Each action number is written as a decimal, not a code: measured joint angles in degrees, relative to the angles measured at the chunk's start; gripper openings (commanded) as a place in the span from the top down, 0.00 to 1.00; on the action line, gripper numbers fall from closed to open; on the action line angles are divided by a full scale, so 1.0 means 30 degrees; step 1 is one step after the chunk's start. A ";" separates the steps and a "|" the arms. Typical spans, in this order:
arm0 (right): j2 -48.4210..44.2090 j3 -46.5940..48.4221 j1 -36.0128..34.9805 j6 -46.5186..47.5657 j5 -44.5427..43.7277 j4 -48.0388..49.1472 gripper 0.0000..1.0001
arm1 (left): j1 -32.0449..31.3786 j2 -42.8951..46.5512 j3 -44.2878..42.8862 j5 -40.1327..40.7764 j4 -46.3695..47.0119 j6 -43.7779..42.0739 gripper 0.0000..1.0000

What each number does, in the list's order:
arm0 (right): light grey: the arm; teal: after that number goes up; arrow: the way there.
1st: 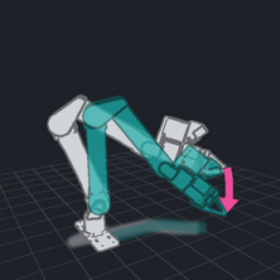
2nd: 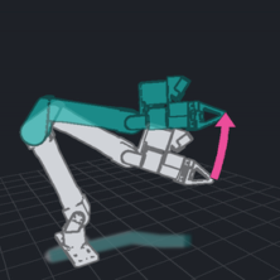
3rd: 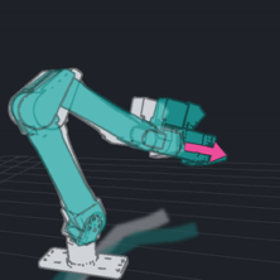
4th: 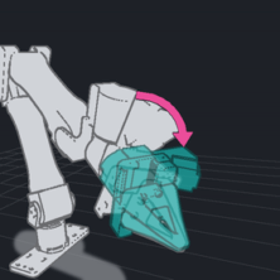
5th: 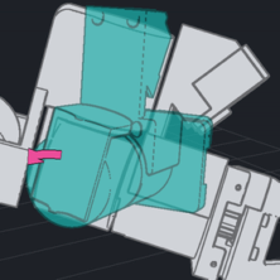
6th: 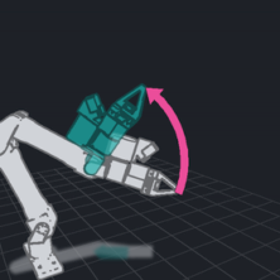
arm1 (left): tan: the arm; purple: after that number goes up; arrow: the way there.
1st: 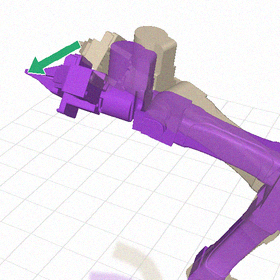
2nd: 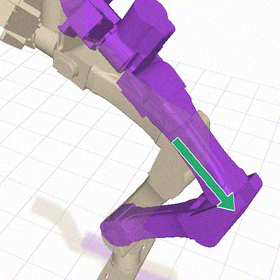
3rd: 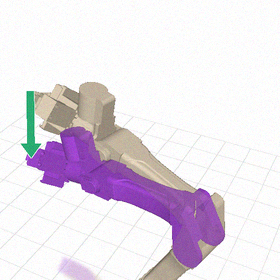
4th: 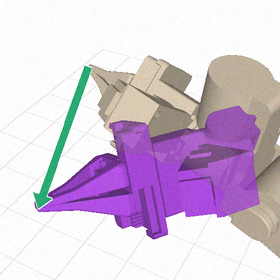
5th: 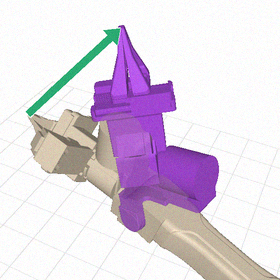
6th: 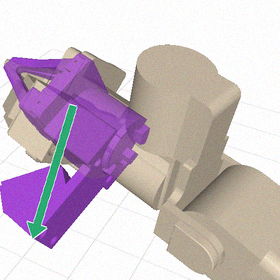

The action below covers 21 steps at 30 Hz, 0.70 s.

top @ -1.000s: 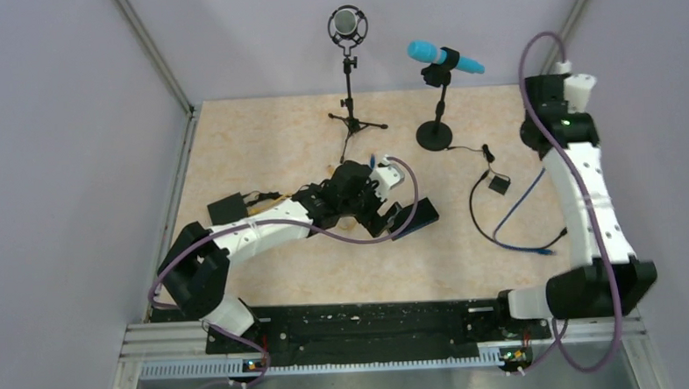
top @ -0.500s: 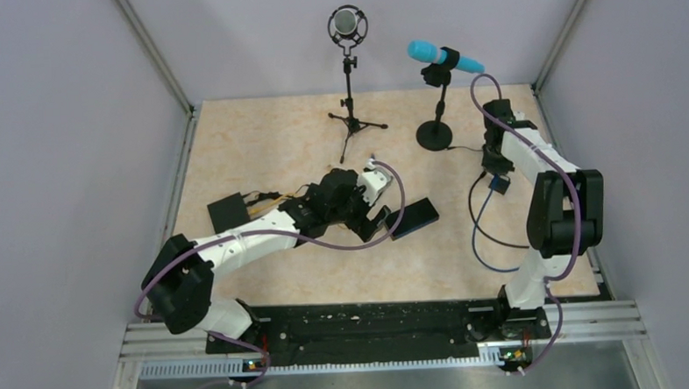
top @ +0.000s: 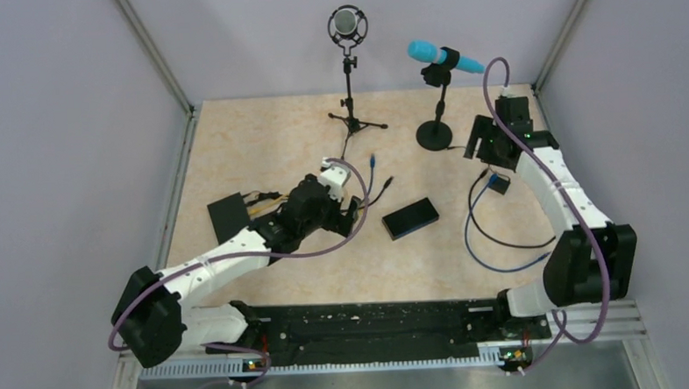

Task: Pull the plug from the switch port
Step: Place the connector at the center of the board, then move the switch port to the center of the board.

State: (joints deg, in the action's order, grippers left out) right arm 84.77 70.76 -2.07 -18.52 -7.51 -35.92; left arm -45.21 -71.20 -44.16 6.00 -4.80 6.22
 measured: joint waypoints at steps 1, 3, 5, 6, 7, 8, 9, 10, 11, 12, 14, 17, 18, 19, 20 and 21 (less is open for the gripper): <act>-0.0678 -0.0284 -0.0372 -0.0138 0.0270 0.0124 0.27 | 0.0226 0.0459 0.0328 0.0408 0.0007 0.0342 0.01; -0.1785 -0.1035 -0.1756 -0.0605 0.0794 0.0466 0.28 | 0.0692 0.1377 0.0867 0.1107 0.0022 0.0962 0.01; -0.2375 -0.2193 -0.3891 -0.1319 0.1530 0.1158 0.28 | 0.1217 0.2390 0.1290 0.1778 -0.0015 0.1552 0.01; -0.2397 -0.2856 -0.5078 -0.1756 0.1843 0.1457 0.28 | 0.1472 0.2856 0.1399 0.2113 -0.0073 0.1814 0.01; -0.2353 -0.3359 -0.5836 -0.2040 0.2135 0.1719 0.28 | 0.1727 0.3315 0.1413 0.2572 -0.0211 0.2091 0.01; -0.2229 -0.4189 -0.7220 -0.2557 0.2375 0.2149 0.28 | 0.1931 0.3672 0.1413 0.3038 -0.0299 0.2346 0.01; -0.2084 -0.4779 -0.8291 -0.2936 0.2659 0.2433 0.28 | 0.2149 0.4058 0.1413 0.3657 -0.0503 0.2659 0.01; -0.1880 -0.5238 -0.9369 -0.3330 0.2892 0.2674 0.29 | 0.2324 0.4371 0.1406 0.4240 -0.0758 0.2994 0.01; -0.1654 -0.5479 -1.0265 -0.3665 0.3067 0.2849 0.29 | 0.2506 0.4634 0.1406 0.4838 -0.1093 0.3344 0.01; -0.1341 -0.5588 -1.1220 -0.3985 0.3133 0.3155 0.29 | 0.2710 0.4889 0.1406 0.5406 -0.1486 0.3672 0.01; -0.0517 -0.5523 -1.2998 -0.4554 0.3235 0.4007 0.30 | 0.3104 0.5457 0.1413 0.6368 -0.2288 0.4233 0.01; 0.1311 -0.4874 -1.4455 -0.5056 0.3628 0.4932 0.32 | 0.3679 0.6849 0.1698 0.7446 -0.2885 0.4743 0.01; 0.2040 -0.4656 -1.4608 -0.5202 0.3825 0.5326 0.32 | 0.3810 0.7329 0.1792 0.7745 -0.3045 0.4896 0.01; 0.2572 -0.4517 -1.4637 -0.5362 0.3920 0.5581 0.32 | 0.3898 0.7730 0.1851 0.8036 -0.3228 0.4998 0.01; 0.3169 -0.4379 -1.4630 -0.5501 0.3985 0.5807 0.32 | 0.4000 0.8087 0.1865 0.8393 -0.3446 0.5129 0.01; 0.3614 -0.4269 -1.4630 -0.5566 0.3993 0.5894 0.32 | 0.4095 0.8306 0.1865 0.8663 -0.3621 0.5289 0.01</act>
State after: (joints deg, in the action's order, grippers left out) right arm 95.61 57.95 -45.95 -35.22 4.47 -18.24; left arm -32.93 -46.28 -38.57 31.99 -15.66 22.09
